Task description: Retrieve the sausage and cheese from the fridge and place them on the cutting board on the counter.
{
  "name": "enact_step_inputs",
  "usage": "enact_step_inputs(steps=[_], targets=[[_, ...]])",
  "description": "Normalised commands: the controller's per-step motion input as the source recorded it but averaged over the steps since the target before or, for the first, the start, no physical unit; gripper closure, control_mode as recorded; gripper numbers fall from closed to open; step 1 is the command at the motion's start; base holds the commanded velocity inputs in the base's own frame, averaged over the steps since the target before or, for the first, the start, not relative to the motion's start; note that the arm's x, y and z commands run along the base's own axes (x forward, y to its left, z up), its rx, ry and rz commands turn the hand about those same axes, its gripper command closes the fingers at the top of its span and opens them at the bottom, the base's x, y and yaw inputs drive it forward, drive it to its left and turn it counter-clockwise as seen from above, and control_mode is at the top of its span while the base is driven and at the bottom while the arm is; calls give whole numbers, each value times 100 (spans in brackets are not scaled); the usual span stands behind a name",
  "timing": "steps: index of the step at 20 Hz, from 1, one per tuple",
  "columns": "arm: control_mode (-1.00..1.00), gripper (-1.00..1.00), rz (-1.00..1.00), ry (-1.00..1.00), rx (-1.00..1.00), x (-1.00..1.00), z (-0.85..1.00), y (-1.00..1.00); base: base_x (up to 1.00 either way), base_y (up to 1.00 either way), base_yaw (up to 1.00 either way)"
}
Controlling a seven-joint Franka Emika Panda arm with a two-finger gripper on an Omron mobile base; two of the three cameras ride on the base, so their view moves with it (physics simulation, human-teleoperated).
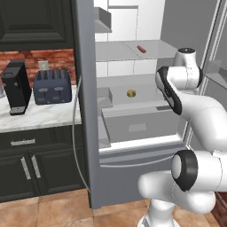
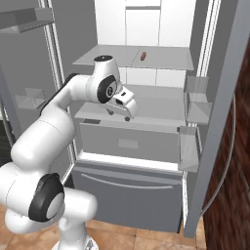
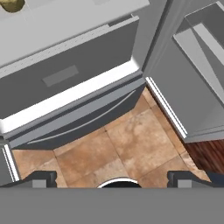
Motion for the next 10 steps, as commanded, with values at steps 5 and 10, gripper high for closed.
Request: enact_step_inputs(steps=[5, 10], targets=[[100, -100, 0, 0, 0, 0, 0, 0, 0, 0, 0], [100, -100, 0, 0, 0, 0, 0, 0, 1, -9, 0]])
